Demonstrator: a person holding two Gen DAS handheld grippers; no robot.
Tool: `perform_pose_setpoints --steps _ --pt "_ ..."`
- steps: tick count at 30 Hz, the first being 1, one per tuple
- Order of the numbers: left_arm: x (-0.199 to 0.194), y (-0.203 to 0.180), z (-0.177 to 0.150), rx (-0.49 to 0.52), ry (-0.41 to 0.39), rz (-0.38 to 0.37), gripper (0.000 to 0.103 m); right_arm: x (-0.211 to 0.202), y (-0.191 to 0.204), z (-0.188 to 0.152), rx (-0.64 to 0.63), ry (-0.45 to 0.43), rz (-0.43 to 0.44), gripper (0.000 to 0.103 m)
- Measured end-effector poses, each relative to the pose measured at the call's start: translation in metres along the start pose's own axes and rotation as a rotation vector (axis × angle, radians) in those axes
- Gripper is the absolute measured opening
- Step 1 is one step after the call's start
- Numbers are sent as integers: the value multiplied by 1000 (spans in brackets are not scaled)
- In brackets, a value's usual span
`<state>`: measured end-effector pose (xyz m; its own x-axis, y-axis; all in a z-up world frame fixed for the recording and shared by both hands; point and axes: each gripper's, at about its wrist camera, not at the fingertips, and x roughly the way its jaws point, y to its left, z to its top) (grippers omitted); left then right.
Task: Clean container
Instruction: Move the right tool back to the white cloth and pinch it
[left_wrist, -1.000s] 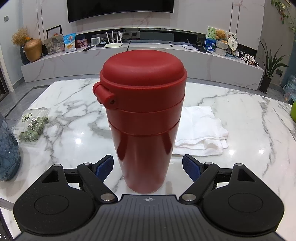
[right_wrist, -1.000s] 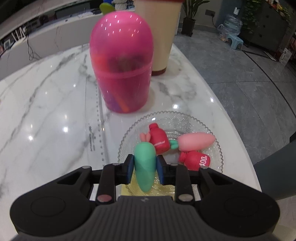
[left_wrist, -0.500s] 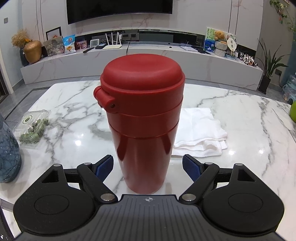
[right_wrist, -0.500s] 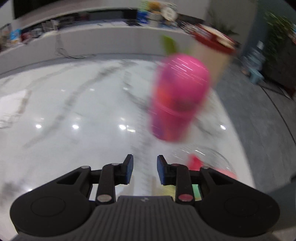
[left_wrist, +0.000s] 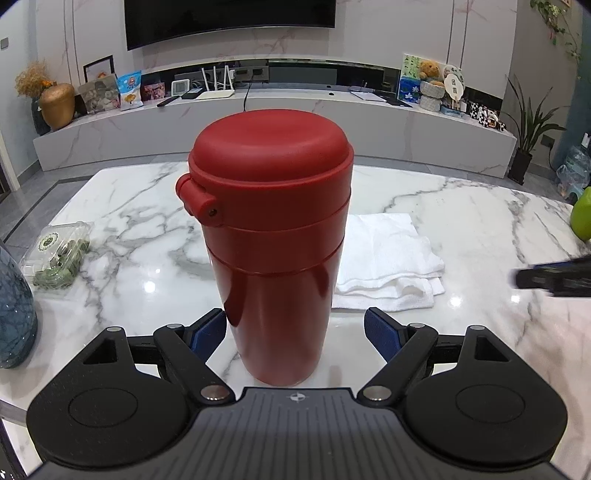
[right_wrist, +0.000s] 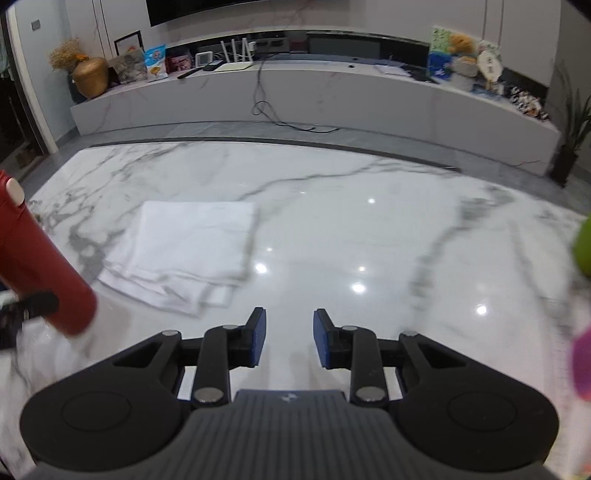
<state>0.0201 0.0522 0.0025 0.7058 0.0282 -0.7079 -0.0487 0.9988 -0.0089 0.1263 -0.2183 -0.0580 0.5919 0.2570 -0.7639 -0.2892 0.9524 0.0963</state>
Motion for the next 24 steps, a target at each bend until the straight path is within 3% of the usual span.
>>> perform_pose_setpoints --steps 1,5,21,24 --pt "0 1 -1 3 -3 1 82 8 6 3 11 0 8 40" --pt "1 7 -1 -11 -17 -2 82 33 27 11 43 2 34 43" --pt "2 14 1 -15 -6 -25 82 71 54 22 62 7 5 44" --pt "2 14 1 -21 -1 -27 82 74 62 23 27 3 -2 31"
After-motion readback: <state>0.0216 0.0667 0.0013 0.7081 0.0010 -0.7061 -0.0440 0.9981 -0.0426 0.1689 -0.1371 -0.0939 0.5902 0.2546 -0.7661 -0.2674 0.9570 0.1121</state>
